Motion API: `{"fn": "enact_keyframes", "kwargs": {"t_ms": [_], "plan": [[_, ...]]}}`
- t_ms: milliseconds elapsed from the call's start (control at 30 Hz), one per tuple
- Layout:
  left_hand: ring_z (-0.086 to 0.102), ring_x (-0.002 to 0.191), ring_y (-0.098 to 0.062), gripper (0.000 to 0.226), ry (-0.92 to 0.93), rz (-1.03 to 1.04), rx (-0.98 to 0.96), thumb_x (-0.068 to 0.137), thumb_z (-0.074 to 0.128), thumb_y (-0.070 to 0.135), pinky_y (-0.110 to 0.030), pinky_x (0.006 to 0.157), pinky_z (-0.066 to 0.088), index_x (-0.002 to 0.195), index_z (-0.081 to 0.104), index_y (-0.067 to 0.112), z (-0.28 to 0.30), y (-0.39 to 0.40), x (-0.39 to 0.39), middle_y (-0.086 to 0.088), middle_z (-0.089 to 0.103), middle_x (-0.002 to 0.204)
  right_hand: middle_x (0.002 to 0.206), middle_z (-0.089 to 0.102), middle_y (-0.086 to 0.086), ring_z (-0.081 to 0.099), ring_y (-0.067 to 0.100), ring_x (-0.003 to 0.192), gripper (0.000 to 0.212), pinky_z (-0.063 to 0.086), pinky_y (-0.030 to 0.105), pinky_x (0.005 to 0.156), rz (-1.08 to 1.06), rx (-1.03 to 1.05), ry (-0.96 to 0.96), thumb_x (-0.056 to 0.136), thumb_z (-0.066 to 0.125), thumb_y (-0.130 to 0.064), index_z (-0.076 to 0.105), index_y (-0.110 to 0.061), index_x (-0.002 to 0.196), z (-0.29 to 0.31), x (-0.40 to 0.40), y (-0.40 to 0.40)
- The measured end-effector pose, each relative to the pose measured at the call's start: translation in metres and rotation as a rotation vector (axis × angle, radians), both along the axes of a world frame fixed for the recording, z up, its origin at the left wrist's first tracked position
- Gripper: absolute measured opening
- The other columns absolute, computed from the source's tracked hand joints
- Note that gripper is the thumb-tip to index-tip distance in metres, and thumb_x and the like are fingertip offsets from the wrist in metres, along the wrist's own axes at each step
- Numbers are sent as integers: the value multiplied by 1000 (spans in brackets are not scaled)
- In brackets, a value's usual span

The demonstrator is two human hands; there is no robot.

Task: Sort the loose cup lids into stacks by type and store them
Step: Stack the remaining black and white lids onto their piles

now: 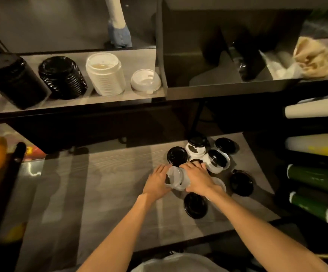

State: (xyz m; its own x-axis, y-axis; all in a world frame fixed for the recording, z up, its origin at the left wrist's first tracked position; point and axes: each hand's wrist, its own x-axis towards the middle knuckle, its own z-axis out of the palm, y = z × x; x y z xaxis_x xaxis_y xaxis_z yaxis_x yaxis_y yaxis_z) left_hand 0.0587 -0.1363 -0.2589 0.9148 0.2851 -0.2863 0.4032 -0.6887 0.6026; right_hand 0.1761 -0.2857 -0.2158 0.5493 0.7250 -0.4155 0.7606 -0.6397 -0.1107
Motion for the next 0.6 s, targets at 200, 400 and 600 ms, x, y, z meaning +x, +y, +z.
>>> {"fn": "enact_keyframes", "kwargs": {"t_ms": [200, 400, 600], "plan": [[42, 124, -31, 88, -42, 232, -34, 66, 91, 24, -42, 108, 41, 142, 48, 16, 6, 8, -16, -6, 35, 139, 152, 45, -2, 36, 31, 137, 92, 27, 49, 112, 69, -57, -108, 77, 84, -45, 37, -24, 154, -8, -3, 6], [43, 114, -20, 92, -79, 577, -333, 53, 100, 6, -26, 97, 41, 120, 37, 16, 7, 29, -44, -4, 34, 128, 148, 42, 3, 35, 31, 136, 97, 29, 46, 111, 106, -77, -101, 70, 85, -58, 42, -22, 149, -12, -2, 7], [58, 95, -29, 39, -252, 877, -739, 86, 67, -17, -36, 70, 48, 82, 45, 14, -5, 35, -63, -7, 66, 96, 145, 42, 9, 37, 31, 132, 96, 32, 44, 107, 159, -95, -172, 70, 80, -65, 44, -16, 144, -17, -8, 10]]}}
